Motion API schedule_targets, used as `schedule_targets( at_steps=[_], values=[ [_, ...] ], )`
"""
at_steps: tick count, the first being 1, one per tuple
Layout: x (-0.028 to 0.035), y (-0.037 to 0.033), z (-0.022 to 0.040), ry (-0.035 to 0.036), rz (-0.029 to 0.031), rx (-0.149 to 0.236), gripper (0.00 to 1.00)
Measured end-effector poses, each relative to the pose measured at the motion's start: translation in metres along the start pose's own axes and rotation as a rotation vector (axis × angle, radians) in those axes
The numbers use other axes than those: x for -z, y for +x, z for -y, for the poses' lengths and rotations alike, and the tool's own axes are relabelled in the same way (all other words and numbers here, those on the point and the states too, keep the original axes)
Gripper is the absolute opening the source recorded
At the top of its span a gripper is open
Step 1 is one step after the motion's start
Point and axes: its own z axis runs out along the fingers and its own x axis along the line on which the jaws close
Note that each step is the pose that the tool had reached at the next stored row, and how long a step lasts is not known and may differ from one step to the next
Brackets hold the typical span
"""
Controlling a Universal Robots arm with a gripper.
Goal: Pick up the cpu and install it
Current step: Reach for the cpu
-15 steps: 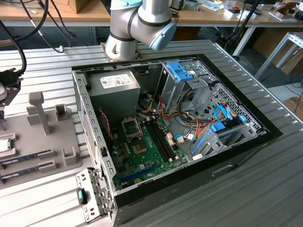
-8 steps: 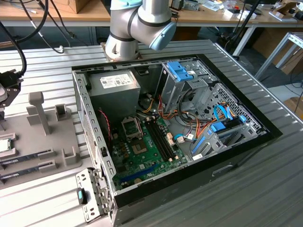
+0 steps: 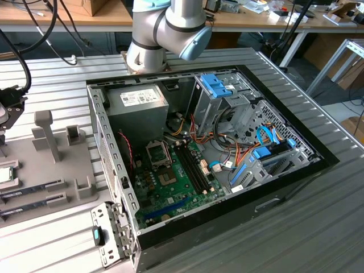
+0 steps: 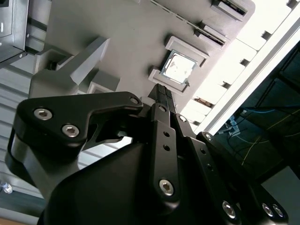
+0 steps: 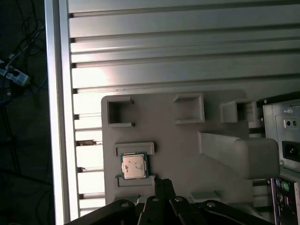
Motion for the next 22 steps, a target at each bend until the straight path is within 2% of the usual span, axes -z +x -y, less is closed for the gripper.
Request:
schedule_targets(
  at_steps=[22],
  values=[
    [-0.0078, 0.0042, -0.0020, -0.0001, 0.0001, 0.000, 0.11]
  ],
)
